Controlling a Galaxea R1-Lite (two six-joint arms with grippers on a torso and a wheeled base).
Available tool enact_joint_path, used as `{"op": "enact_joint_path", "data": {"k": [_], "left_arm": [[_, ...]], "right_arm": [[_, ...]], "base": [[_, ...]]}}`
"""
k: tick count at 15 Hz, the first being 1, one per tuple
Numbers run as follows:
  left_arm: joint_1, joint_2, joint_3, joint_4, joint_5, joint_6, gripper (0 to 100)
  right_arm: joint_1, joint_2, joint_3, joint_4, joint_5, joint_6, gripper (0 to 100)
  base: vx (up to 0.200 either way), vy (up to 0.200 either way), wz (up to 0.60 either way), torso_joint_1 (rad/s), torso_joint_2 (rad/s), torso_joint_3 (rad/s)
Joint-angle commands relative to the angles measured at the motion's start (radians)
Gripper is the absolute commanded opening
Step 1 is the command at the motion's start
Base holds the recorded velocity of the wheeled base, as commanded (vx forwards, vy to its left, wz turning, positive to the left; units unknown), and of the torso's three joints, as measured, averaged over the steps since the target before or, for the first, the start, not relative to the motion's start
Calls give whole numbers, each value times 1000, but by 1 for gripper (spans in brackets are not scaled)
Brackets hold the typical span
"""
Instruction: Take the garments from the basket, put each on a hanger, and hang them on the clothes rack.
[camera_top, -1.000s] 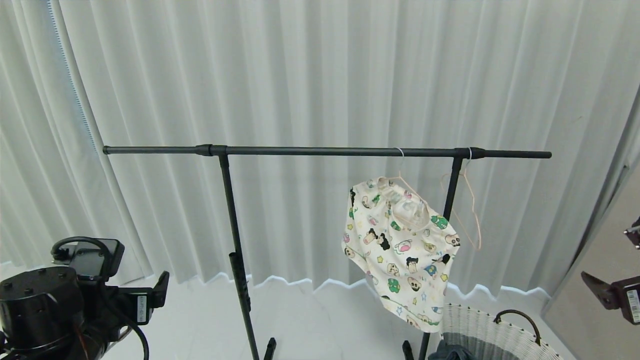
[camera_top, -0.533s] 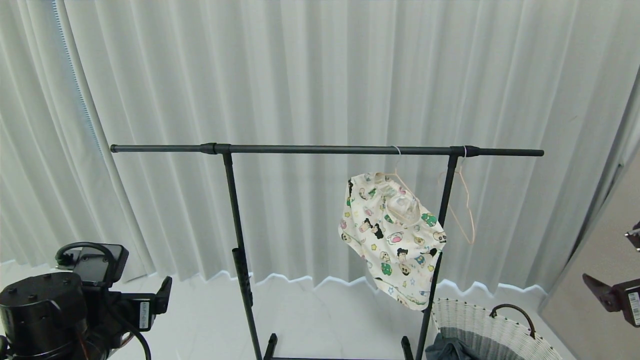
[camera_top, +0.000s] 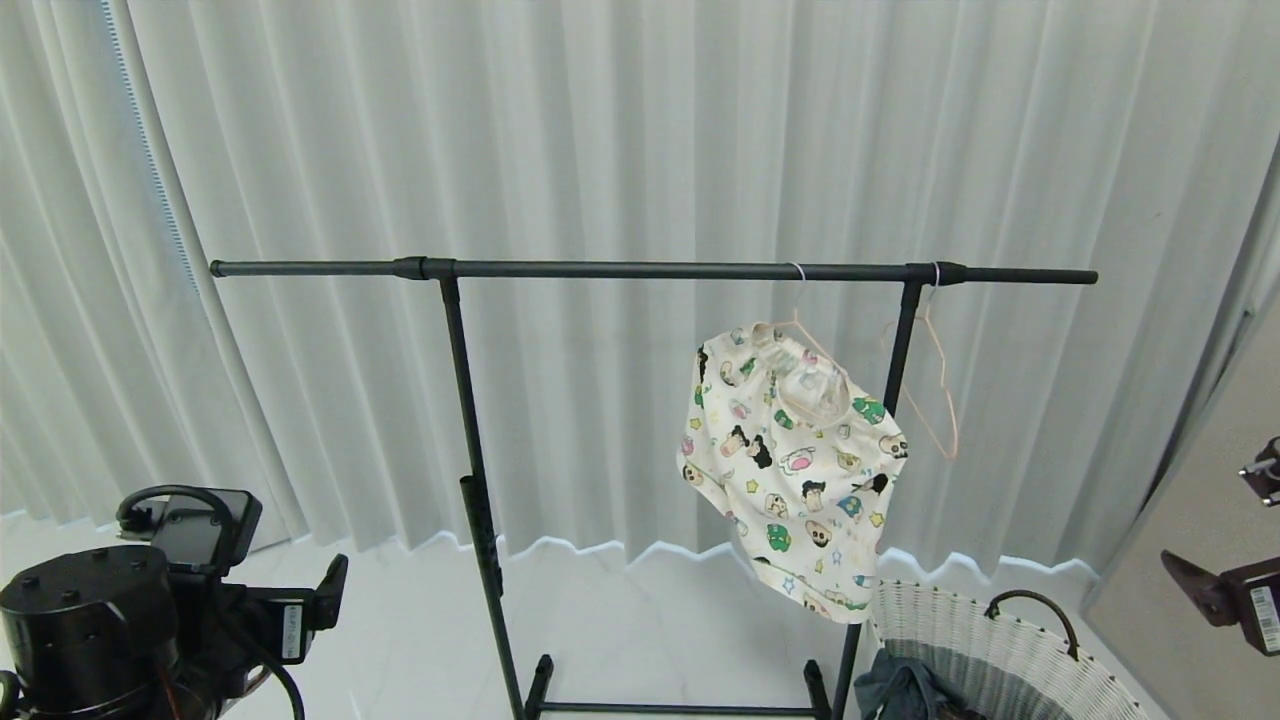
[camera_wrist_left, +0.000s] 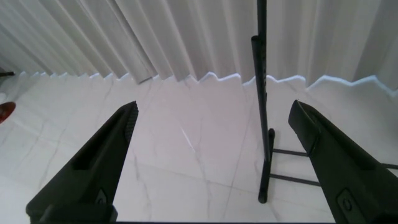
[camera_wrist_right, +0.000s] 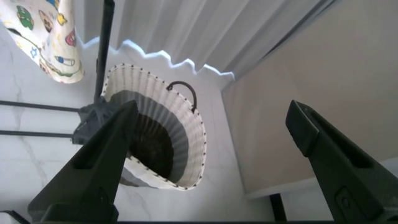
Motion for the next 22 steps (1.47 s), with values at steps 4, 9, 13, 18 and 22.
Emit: {"op": "enact_joint_path", "data": {"k": [4,9,13,18,22], "left_arm": [[0,2,0,0,1,0,100],[-46,6,0,1,34,-2,100],[-52,15,0,1,34,-2,100],[-95,15,0,3,36,0,100],[-113,6,0,1,36,-2,100]], "right_arm": [[1,5,1,-1,0,1,100],[-2,2,18,-1,0,4,100],[-34,19,26,-1,0,6,100],[-57,25,74,-2,0,4,100],[-57,25,83,-1,0,4,100]], "base": [[0,0,0,-266,537,270],[0,0,0,-247,506,257],[0,0,0,-240,492,251],[0,0,0,-229,470,243],[0,0,0,-218,435,226]]}}
